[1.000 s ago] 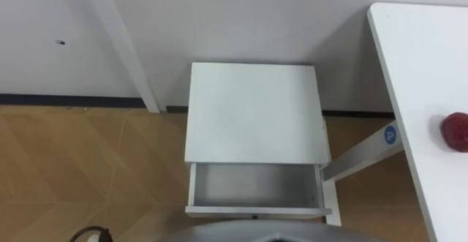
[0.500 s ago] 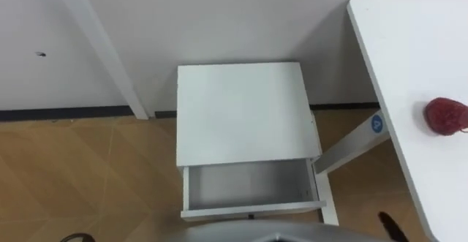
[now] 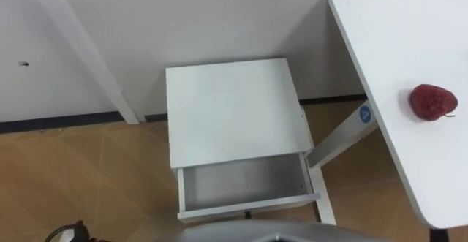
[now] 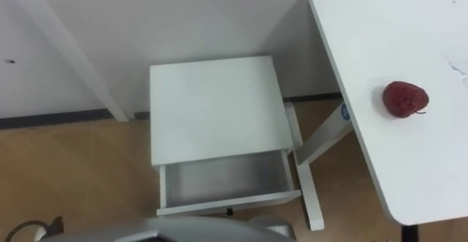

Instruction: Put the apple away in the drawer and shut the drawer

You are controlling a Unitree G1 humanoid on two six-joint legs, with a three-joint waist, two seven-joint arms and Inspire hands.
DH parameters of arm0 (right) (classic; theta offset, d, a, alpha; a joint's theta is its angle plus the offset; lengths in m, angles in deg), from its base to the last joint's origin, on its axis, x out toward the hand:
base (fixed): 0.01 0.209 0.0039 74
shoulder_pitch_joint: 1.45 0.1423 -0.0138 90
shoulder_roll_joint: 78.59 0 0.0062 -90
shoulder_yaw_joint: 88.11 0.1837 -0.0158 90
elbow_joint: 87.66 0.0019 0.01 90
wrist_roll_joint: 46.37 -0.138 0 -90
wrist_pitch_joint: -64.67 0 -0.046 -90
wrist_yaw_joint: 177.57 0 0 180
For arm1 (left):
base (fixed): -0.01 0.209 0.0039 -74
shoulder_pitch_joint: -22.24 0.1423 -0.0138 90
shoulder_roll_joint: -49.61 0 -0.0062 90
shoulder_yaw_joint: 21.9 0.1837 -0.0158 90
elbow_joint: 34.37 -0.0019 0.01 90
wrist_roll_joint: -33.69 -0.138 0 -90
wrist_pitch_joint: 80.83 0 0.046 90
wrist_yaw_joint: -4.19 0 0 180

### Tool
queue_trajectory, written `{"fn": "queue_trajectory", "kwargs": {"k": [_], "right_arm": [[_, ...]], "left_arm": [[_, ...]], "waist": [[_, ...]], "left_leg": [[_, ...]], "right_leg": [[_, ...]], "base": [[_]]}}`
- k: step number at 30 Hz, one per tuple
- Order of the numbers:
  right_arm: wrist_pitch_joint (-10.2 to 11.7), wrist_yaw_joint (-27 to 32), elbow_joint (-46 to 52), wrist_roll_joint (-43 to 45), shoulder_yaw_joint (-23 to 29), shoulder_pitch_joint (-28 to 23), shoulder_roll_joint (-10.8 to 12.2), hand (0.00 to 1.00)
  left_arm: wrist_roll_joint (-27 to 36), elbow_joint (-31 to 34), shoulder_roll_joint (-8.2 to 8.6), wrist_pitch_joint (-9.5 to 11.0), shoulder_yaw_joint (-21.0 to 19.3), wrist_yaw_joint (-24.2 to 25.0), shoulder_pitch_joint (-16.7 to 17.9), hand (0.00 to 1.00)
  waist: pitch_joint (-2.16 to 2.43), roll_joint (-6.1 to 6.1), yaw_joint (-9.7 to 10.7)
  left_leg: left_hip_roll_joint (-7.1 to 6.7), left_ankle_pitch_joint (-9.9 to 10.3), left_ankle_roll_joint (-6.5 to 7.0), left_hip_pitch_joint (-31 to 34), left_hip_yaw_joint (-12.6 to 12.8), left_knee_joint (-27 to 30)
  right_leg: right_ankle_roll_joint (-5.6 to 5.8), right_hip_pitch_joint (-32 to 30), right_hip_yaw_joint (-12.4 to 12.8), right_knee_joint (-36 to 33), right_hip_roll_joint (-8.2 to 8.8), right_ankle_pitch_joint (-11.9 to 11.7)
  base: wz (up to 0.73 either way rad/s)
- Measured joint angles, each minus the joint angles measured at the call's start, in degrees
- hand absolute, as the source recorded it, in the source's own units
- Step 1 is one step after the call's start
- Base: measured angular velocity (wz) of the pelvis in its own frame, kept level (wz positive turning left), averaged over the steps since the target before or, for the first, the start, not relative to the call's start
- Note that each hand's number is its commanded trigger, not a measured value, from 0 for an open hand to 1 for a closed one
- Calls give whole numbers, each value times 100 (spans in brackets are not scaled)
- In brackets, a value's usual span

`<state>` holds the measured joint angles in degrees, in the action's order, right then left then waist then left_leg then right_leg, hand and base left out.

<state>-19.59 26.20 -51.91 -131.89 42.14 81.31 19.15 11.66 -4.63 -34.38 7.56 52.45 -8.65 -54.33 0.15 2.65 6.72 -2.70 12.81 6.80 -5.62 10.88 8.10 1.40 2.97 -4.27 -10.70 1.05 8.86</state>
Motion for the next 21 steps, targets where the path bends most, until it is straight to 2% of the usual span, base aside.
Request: {"fn": "queue_trajectory", "kwargs": {"k": [3, 6, 8, 10, 14, 15, 17, 19, 21], "right_arm": [[122, 328, 337, -12, 65, 52, -52, 0], [179, 813, 735, -57, 157, 63, -61, 0], [265, 1072, 969, -80, 170, 54, -68, 0], [367, 1382, 1193, -64, 223, 57, -75, 0], [515, 1757, 1595, 40, 401, 74, -95, 0], [561, 1934, 2008, 114, 492, 76, -99, 0], [618, 2129, 2654, 338, 595, 169, -239, 0], [813, 2196, 3129, 750, 621, 358, -691, 0], [936, 2274, 3449, 1065, 661, 366, -962, 0]], "left_arm": [[3, 135, -21, 3, 8, 2, 35, 0], [-5, 308, -20, 7, 14, 11, 140, 0], [-5, 408, -62, 22, 3, 17, 186, 0], [-18, 429, -133, 25, -14, 85, 186, 0], [-77, 584, -141, 67, -52, 138, 244, 0], [-107, 599, -133, 83, -120, 159, 251, 0], [-136, 645, -134, 83, -228, 207, 290, 0], [-317, 630, -147, 96, -246, 220, 289, 0], [-337, 619, -149, 190, -241, 226, 279, 0]], "waist": [[-11, 18, 22], [5, 11, 93], [-13, -4, 100], [-12, 2, 115], [-26, 38, 131], [-26, 46, 185], [-24, 45, 304], [-18, 46, 386], [-16, 55, 393]], "left_leg": [[7, 0, -1, 13, 0, -14], [5, 0, -1, 57, -2, -23], [-1, -2, 2, 116, 17, -13], [0, -3, 1, 118, 31, 0], [-2, -3, 1, 129, 68, 9], [-2, -2, 1, 142, 70, 10], [-2, -2, 2, 199, 67, 18], [-6, -2, 2, 222, 51, 41], [-1, -3, 0, 237, -3, 52]], "right_leg": [[0, -16, -59, 5, 3, 0], [0, -71, -57, -13, 4, 0], [1, -127, -43, -13, 9, 0], [11, -134, -29, -33, 7, 12], [15, -198, -42, -138, 18, 49], [16, -219, -41, -151, 20, 50], [15, -295, -33, -193, 18, 51], [15, -298, -48, -184, 23, 50], [15, -288, -51, -181, 20, 50]], "base": [[0], [0], [-4], [-2], [-4], [0], [0], [2], [12]]}}
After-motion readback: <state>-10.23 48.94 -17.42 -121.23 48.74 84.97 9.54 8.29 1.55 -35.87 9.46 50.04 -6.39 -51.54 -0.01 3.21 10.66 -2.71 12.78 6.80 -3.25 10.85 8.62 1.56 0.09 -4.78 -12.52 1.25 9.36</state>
